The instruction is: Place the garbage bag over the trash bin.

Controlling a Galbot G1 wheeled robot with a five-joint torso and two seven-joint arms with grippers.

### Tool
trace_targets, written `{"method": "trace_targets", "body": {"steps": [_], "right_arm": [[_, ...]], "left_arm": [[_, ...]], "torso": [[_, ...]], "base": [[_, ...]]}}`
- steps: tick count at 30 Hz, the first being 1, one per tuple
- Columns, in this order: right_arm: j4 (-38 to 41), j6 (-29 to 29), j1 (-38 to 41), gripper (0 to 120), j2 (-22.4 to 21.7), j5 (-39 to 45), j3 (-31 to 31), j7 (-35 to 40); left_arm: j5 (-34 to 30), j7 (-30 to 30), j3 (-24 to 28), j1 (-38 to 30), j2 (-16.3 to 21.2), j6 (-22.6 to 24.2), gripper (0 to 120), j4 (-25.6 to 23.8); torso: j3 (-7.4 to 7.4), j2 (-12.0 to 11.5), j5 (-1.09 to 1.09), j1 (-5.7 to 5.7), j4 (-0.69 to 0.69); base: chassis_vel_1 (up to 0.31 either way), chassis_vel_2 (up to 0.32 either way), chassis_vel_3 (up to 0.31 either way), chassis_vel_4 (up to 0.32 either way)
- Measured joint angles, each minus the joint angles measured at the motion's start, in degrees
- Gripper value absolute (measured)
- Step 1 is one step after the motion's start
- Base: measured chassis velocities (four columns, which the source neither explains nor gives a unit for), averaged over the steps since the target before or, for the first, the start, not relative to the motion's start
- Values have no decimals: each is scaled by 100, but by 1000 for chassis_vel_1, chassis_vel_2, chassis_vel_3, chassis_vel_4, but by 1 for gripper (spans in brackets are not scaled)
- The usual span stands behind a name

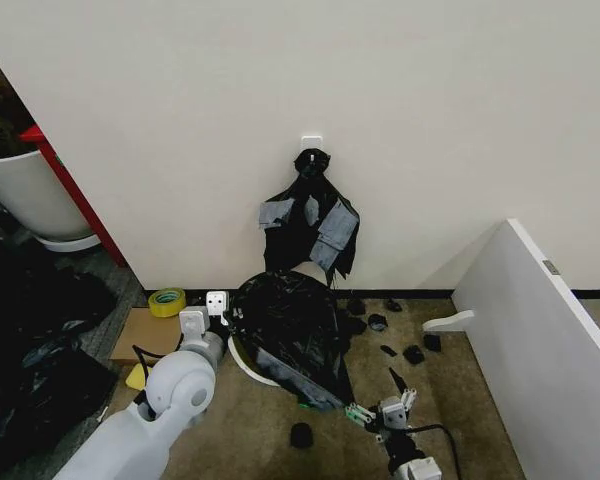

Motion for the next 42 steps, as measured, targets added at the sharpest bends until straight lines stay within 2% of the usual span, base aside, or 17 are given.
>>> {"method": "trace_targets", "body": {"steps": [3,4,5,8,11,15,18,19,21,26,30,32,35,42], "right_arm": [[-165,812,119,100,44,773,46,-1166],[-536,1410,235,100,31,1278,174,-2379],[-667,1483,274,100,30,1210,209,-2511],[-918,1549,345,100,57,884,276,-2477],[-1115,1632,456,100,215,566,298,-1929],[-866,1751,461,100,299,868,269,-1812],[-538,1859,442,100,313,1105,274,-1995],[-160,1882,429,100,313,1404,280,-2184],[106,1837,448,100,314,1847,280,-2217],[175,1735,543,100,347,2240,312,-1958],[19,1761,527,100,325,1837,353,-2089],[-29,1758,474,100,293,1304,349,-2178],[-58,1589,306,100,213,-33,259,-2277],[23,1008,167,100,50,-961,145,-2450]], "left_arm": [[35,1,7,19,-13,-13,1,0],[58,6,-5,52,10,-41,1,2],[59,8,-13,63,24,-44,1,8],[64,7,-29,82,41,-52,1,15],[86,7,-45,123,43,-75,1,8],[107,7,-68,141,48,-111,1,-1],[109,8,-97,137,64,-135,1,18],[108,16,-101,136,76,-144,1,38],[109,9,-109,141,78,-147,1,49],[111,10,-109,166,59,-148,1,49],[112,9,-118,174,73,-149,1,43],[112,10,-133,170,82,-154,1,44],[123,11,-154,142,87,-194,1,82],[162,14,-98,166,61,-206,1,90]], "torso": [[0,0,0,0,0],[0,0,-1,0,-1],[0,0,0,0,-1],[0,0,-2,0,0],[0,0,1,0,0],[0,0,0,0,-1],[0,0,0,0,0],[0,0,-2,0,0],[0,0,-2,0,-1],[0,0,-1,0,0],[0,0,0,0,0],[0,0,-1,0,-1],[0,0,-1,0,0],[-1,0,0,0,0]], "base": [[0,0,0,0],[0,0,0,0],[0,0,0,0],[0,0,0,0],[0,0,0,0],[0,0,0,0],[0,0,0,0],[0,0,0,0],[0,0,0,0],[0,0,0,0],[0,0,0,0],[0,0,0,0],[0,0,0,0],[0,0,0,0]]}}
